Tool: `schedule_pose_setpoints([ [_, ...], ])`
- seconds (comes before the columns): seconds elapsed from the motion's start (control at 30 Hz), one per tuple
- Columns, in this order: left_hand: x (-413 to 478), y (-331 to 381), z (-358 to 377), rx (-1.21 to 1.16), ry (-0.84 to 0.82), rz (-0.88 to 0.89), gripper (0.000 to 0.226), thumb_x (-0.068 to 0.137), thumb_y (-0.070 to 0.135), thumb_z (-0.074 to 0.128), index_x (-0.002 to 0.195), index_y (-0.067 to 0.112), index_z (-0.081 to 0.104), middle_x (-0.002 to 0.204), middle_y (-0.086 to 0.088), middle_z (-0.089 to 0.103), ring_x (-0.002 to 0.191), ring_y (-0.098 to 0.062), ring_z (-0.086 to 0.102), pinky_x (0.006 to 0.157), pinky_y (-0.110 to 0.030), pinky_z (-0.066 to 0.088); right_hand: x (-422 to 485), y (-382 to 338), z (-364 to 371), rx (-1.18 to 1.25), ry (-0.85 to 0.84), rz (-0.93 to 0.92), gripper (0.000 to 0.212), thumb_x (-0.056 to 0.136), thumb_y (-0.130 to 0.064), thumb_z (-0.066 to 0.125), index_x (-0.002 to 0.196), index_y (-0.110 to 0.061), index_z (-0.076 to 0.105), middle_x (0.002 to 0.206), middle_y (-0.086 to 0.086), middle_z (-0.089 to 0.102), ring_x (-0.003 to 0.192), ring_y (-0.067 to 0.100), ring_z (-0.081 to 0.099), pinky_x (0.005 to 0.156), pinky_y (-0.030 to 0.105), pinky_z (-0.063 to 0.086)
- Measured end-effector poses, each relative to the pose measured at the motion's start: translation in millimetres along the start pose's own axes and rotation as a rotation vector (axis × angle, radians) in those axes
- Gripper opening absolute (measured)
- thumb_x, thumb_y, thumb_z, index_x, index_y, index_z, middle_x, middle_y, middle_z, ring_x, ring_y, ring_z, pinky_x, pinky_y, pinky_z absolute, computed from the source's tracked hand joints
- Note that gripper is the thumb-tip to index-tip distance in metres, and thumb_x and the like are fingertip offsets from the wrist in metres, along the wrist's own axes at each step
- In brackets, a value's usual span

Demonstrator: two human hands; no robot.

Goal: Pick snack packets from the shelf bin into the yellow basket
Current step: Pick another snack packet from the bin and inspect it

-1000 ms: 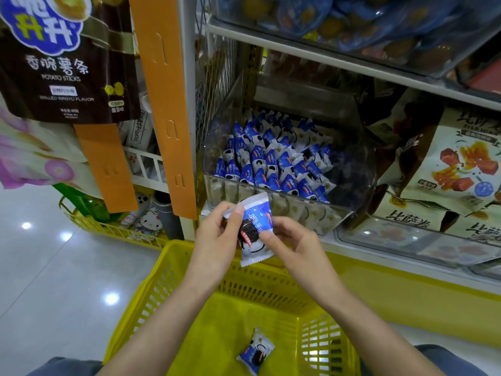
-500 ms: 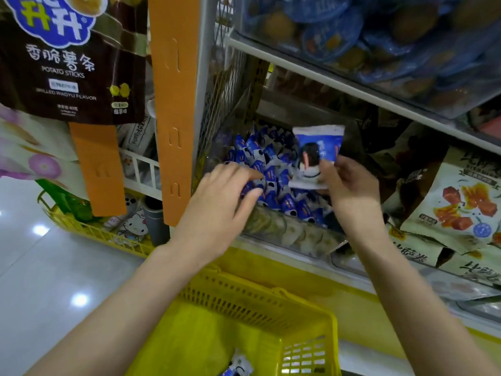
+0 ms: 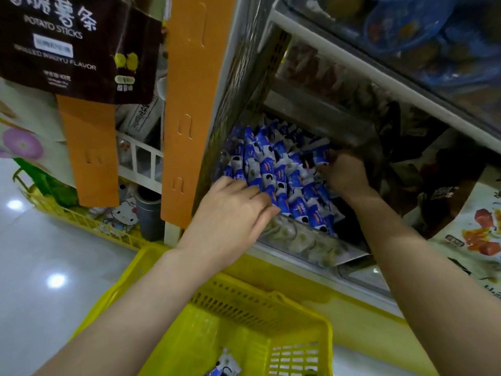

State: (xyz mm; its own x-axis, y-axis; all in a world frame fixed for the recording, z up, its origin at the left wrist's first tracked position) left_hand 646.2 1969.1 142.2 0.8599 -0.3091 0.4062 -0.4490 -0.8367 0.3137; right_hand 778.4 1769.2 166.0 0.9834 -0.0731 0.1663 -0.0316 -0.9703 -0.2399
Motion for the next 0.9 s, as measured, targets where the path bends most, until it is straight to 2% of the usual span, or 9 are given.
schedule_pose_setpoints([
  [0.1, 0, -1, 1, 0.003, 0.018, 0.007, 0.046, 0.094, 0.039, 0.027, 0.083, 0.017, 0.066, 0.075, 0.002, 0.066, 0.074, -0.019, 0.057, 0.076, -0.032, 0.036, 3, -2, -4, -0.109, -0.075, 0.042, 0.03, 0.09, -0.019, 0.058, 0.112, 0.002, 0.057, 0.11, 0.021, 0.061, 0.103, 0.034, 0.057, 0.074, 0.031, 0.038],
  [0.23, 0, -1, 2, 0.004, 0.039, 0.007, 0.043, 0.095, 0.038, 0.03, 0.083, 0.017, 0.066, 0.075, 0.002, 0.065, 0.073, -0.018, 0.057, 0.076, -0.033, 0.039, 10, -8, -8, -0.184, -0.212, 0.122, 0.03, 0.09, -0.023, 0.059, 0.109, 0.001, 0.057, 0.106, 0.019, 0.062, 0.09, 0.028, 0.058, 0.068, 0.03, 0.039],
  [0.33, 1, -1, 2, 0.008, 0.052, 0.01, 0.039, 0.095, 0.036, 0.035, 0.082, 0.017, 0.066, 0.074, 0.002, 0.066, 0.071, -0.018, 0.057, 0.076, -0.033, 0.041, 12, -8, -3, -0.115, -0.291, 0.09, 0.029, 0.09, -0.024, 0.058, 0.109, -0.002, 0.058, 0.108, 0.017, 0.061, 0.092, 0.026, 0.058, 0.076, 0.034, 0.045],
  [0.43, 1, -1, 2, 0.012, 0.057, 0.01, 0.036, 0.094, 0.035, 0.037, 0.082, 0.016, 0.066, 0.074, 0.001, 0.066, 0.071, -0.018, 0.057, 0.075, -0.034, 0.042, 10, -6, 4, 0.027, -0.324, 0.069, 0.027, 0.092, -0.026, 0.054, 0.103, -0.002, 0.06, 0.098, 0.015, 0.061, 0.079, 0.018, 0.053, 0.075, 0.033, 0.042],
  [0.53, 2, -1, 3, 0.008, 0.063, 0.013, 0.037, 0.094, 0.035, 0.037, 0.083, 0.016, 0.066, 0.075, 0.001, 0.067, 0.071, -0.019, 0.058, 0.075, -0.034, 0.042, 10, -9, 8, 0.057, -0.318, 0.029, 0.03, 0.096, -0.025, 0.047, 0.117, -0.006, 0.059, 0.116, 0.014, 0.06, 0.101, 0.022, 0.055, 0.081, 0.028, 0.038],
  [0.63, 1, -1, 2, 0.007, 0.052, 0.012, 0.036, 0.093, 0.035, 0.038, 0.082, 0.015, 0.066, 0.074, 0.0, 0.067, 0.071, -0.019, 0.058, 0.074, -0.035, 0.042, 10, -9, 7, 0.043, -0.333, 0.009, 0.035, 0.099, -0.023, 0.041, 0.127, -0.007, 0.053, 0.13, 0.015, 0.054, 0.118, 0.027, 0.05, 0.092, 0.03, 0.037],
  [0.73, 2, -1, 2, 0.006, 0.045, 0.015, 0.036, 0.093, 0.034, 0.039, 0.083, 0.015, 0.067, 0.075, 0.0, 0.067, 0.072, -0.019, 0.059, 0.074, -0.034, 0.042, 13, -2, 4, 0.044, -0.334, 0.031, 0.034, 0.1, -0.021, 0.038, 0.127, -0.008, 0.053, 0.13, 0.015, 0.054, 0.118, 0.026, 0.051, 0.089, 0.027, 0.036],
  [0.8, 1, -1, 1, 0.009, 0.036, 0.016, 0.038, 0.093, 0.035, 0.037, 0.083, 0.015, 0.067, 0.075, 0.0, 0.068, 0.072, -0.019, 0.059, 0.074, -0.034, 0.041, 15, 3, -1, 0.031, -0.263, 0.057, 0.032, 0.1, -0.017, 0.037, 0.125, -0.007, 0.055, 0.126, 0.016, 0.055, 0.113, 0.027, 0.052, 0.081, 0.024, 0.035],
  [0.9, 1, -1, 0, -0.002, 0.019, 0.019, 0.046, 0.094, 0.038, 0.027, 0.086, 0.018, 0.067, 0.08, 0.001, 0.068, 0.077, -0.019, 0.058, 0.076, -0.033, 0.037, 20, 9, -6, -0.007, -0.17, 0.102, 0.031, 0.1, -0.012, 0.036, 0.123, -0.002, 0.055, 0.126, 0.019, 0.055, 0.112, 0.032, 0.051, 0.081, 0.025, 0.035],
])
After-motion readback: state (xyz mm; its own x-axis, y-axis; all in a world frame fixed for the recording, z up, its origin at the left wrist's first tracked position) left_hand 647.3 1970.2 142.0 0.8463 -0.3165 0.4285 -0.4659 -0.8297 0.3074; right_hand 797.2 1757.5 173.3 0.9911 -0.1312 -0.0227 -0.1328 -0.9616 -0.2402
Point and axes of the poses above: each hand's wrist, its own x-axis towards the middle knuckle, its own z-axis out of the palm, y = z × x, the point moved 1 cm from there along x, towards the middle knuckle
